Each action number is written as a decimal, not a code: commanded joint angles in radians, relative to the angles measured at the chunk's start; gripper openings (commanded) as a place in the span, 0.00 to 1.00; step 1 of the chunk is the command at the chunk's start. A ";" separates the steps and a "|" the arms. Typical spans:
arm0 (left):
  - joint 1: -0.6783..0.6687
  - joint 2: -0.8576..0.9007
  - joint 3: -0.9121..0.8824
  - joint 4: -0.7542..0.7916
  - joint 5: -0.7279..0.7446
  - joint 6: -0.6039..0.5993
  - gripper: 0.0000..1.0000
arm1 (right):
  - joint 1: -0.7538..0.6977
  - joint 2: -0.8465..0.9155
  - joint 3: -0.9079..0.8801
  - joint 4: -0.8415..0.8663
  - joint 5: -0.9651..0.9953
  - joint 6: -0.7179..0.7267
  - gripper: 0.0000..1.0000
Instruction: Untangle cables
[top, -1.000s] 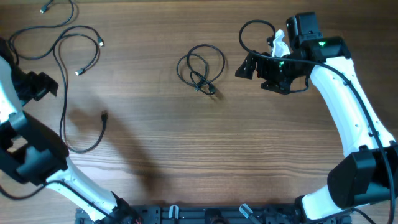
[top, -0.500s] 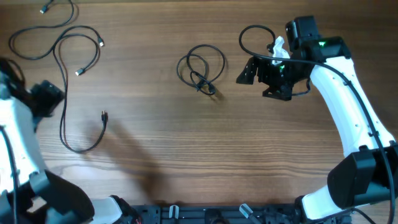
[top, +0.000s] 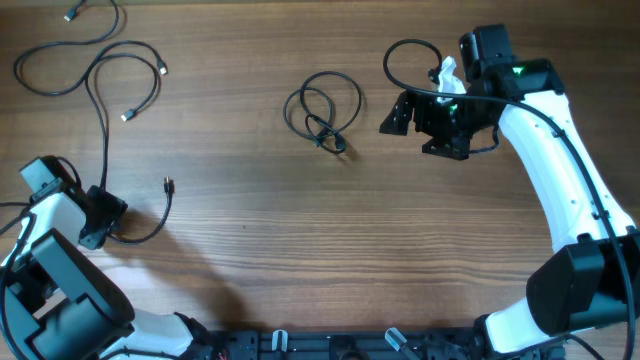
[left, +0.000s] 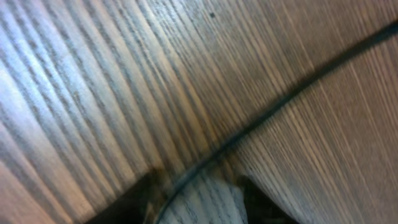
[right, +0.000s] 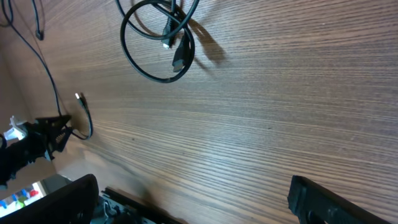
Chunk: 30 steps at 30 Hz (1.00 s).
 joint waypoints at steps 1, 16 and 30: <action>0.000 0.046 -0.013 -0.002 0.211 -0.029 0.25 | 0.002 -0.020 0.005 0.002 -0.001 0.005 1.00; -0.186 0.046 -0.013 0.644 0.978 -1.199 1.00 | 0.002 -0.020 0.005 0.011 -0.001 0.006 1.00; -0.290 0.048 0.407 0.199 0.196 -0.306 0.99 | 0.002 -0.019 0.005 0.029 -0.001 0.031 1.00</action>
